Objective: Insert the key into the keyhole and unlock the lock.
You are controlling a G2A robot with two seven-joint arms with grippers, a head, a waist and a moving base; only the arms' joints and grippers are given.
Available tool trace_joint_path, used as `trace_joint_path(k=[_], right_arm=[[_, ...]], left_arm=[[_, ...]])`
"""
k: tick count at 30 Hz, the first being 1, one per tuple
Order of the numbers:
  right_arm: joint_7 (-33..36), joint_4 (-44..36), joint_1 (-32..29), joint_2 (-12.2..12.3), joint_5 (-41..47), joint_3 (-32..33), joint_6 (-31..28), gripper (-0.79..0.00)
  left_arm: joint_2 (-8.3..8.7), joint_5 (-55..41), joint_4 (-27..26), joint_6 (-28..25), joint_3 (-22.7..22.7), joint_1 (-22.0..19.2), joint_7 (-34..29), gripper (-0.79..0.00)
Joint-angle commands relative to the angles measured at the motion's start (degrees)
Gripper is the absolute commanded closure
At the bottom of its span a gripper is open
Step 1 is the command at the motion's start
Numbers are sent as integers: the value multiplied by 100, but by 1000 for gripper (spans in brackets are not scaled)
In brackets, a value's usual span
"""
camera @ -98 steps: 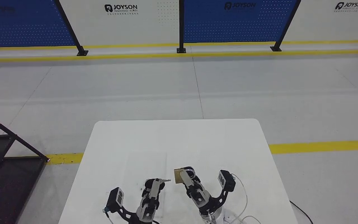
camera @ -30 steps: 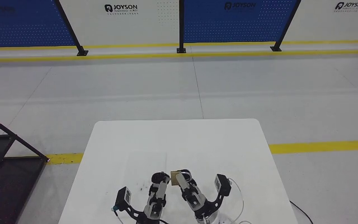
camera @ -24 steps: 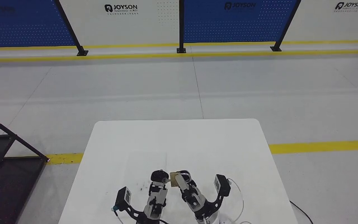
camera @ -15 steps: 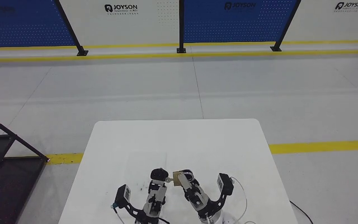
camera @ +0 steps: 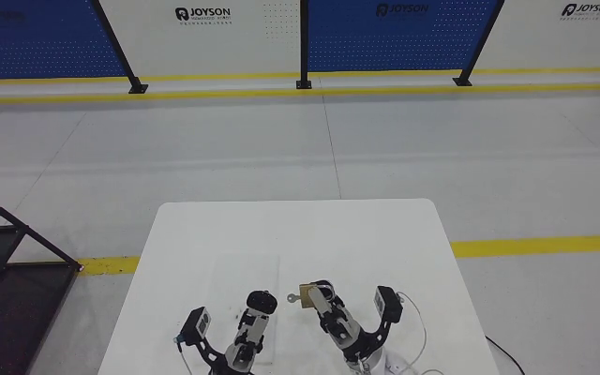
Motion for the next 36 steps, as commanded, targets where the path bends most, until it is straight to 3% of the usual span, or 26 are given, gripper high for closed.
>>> trace_joint_path(k=[1, 4, 10, 18, 27, 28, 29, 36], right_arm=[[90, -21, -9, 7, 23, 7, 18, 0], [266, -35, -7, 17, 30, 3, 53, 0], [514, -92, -13, 33, 65, -3, 130, 0], [604, -139, -51, 42, 66, -18, 182, 0], [668, -167, -64, 49, 85, -34, 228, 0], [668, -169, -65, 49, 85, -35, 230, 0], [670, -167, -67, 50, 89, -36, 236, 0], [707, -179, -67, 56, 95, -36, 264, 0]], left_arm=[[34, -177, -41, -38, -72, 25, -332, -413], [79, -402, -90, -90, -88, 35, -795, -372], [134, -691, -195, -2, -200, 64, -1363, -363], [112, -590, -199, 230, -205, 18, -1460, -323], [81, -325, -200, 340, -210, 10, -1343, -154], [77, -298, -194, 336, -201, 12, -1323, -123], [74, -270, -184, 341, -199, 9, -1310, 0], [55, -102, -163, 427, -190, 7, -1220, 0]])
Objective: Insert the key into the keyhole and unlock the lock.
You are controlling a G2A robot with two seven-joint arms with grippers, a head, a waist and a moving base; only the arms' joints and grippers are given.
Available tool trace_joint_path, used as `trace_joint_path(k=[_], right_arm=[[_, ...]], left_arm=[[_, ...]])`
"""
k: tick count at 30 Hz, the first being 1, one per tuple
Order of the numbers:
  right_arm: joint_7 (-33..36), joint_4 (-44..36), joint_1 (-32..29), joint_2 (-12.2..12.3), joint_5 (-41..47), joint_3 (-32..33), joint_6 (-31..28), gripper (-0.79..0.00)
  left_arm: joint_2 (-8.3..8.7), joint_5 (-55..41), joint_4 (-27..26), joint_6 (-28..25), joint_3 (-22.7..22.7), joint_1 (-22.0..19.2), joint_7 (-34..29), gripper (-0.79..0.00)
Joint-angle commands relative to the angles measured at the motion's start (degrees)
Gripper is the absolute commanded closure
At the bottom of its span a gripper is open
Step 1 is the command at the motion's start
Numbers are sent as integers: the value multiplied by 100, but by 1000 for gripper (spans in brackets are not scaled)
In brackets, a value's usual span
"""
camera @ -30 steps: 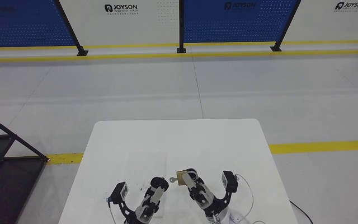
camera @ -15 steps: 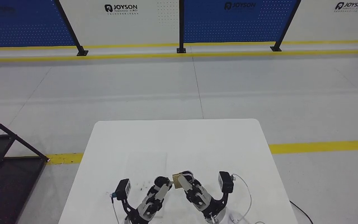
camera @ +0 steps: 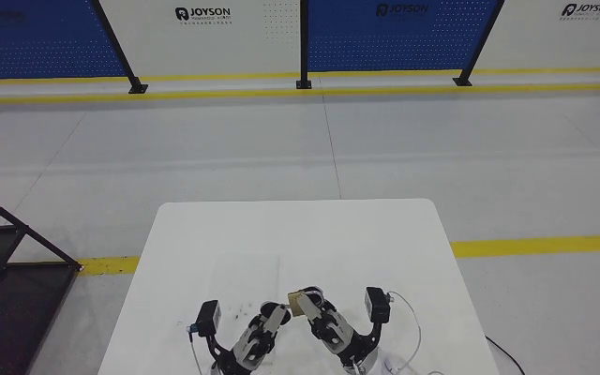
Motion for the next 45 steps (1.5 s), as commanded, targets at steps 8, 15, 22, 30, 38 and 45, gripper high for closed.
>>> trace_joint_path(k=[8, 15, 22, 30, 38, 45], right_arm=[[59, -24, -11, 13, -21, 6, 33, 0], [130, -40, -22, 29, -79, 17, 26, 0], [160, -68, -45, 45, -73, 37, 42, 0], [167, -97, -73, 68, -35, 90, 0, 0], [201, -99, -66, 78, 8, 94, 21, 0], [240, -102, -52, 84, 25, 86, 37, 0]], left_arm=[[-21, 414, -12, 236, -45, 19, 232, 0], [-43, 774, 65, 283, 14, 17, 523, 0], [-49, 797, 109, 288, 25, 11, 673, -219], [-17, 638, 115, 58, -66, 85, 632, -302], [0, 587, 76, -17, -105, 110, 519, -194], [-2, 571, 37, 15, -77, 97, 449, -206]])
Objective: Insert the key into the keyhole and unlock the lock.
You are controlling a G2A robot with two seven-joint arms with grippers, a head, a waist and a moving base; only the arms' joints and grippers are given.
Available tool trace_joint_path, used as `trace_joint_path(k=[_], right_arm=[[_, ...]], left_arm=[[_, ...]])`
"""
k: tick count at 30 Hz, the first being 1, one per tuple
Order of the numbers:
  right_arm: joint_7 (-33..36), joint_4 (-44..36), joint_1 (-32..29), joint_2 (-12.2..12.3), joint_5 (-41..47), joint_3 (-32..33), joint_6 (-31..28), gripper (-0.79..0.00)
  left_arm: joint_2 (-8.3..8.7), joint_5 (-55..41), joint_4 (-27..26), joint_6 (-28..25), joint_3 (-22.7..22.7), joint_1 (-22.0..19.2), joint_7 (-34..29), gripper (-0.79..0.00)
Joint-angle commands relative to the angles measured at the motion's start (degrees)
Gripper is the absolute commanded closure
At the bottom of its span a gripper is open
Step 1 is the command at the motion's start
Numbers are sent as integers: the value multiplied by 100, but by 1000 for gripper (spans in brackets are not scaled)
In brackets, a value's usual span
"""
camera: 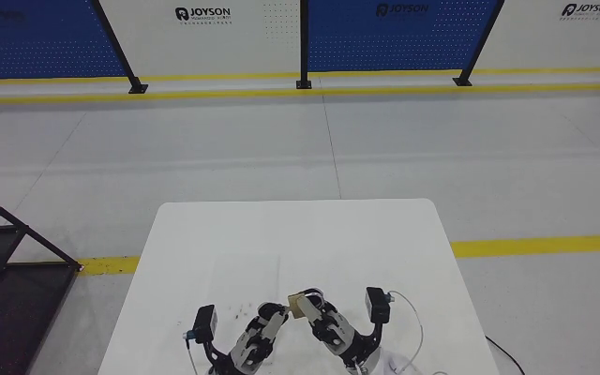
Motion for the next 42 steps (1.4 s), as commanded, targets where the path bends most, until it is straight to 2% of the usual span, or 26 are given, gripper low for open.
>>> trace_joint_path(k=[1, 2, 3, 15, 24, 35, 42], right_arm=[[18, -4, 5, 2, 1, -5, 8, 0], [23, -5, 8, 2, -2, -7, 7, 0], [28, -5, 10, 3, -5, -10, 7, 0], [37, -17, 15, 12, -5, -24, 46, 0], [42, -58, -33, 30, -89, -8, 76, 0], [27, -128, -126, 60, -169, 38, 122, 0], [76, -163, -151, 78, -154, 47, 139, 0]], left_arm=[[-2, -2, -8, 31, 10, -5, -24, -203], [-2, 17, -16, 42, 12, -10, -39, -120], [-2, 25, -20, 48, 16, -9, -44, 0], [-6, 106, -36, 177, 19, -18, -25, 0], [-32, 605, 0, 409, 52, -64, 372, 0], [-58, 2008, 104, 1140, 153, -67, 1536, 0], [-40, 2816, 122, 1965, 117, -49, 2049, 0]])
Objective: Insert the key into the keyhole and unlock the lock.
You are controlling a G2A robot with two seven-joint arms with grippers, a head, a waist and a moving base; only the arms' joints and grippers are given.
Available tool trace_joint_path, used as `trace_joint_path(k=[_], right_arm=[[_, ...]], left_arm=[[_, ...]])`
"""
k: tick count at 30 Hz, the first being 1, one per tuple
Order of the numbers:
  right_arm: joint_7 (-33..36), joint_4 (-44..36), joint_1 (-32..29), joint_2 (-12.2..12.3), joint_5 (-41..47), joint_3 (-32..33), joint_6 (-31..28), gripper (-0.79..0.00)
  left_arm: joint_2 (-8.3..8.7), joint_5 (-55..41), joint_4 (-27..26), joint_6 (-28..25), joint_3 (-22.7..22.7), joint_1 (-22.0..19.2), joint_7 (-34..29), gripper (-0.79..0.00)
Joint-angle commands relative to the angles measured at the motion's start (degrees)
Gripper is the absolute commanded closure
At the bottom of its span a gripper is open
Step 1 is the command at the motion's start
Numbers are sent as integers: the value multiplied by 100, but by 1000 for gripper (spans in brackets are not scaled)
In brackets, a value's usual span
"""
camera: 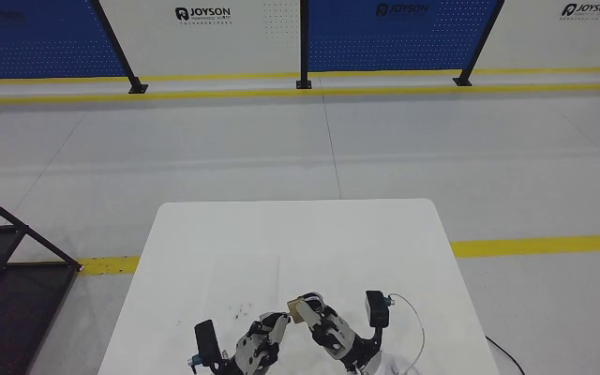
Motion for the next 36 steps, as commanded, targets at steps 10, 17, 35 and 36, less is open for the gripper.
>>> trace_joint_path(k=[10, 17, 35, 36], right_arm=[[59, -37, -18, 20, -7, -14, 52, 0], [68, -45, -9, 27, -5, -35, 73, 0], [100, -68, -4, 52, -52, -73, 138, 0], [101, -66, -2, 53, -45, -76, 134, 0]], left_arm=[[22, 1125, 122, 1461, 10, -37, 806, 0], [39, 1604, 203, 2186, 19, -85, 1026, 0], [93, 2600, 154, 3789, -84, -160, 1046, 0], [98, 2653, 153, 3849, -87, -150, 1051, 0]])
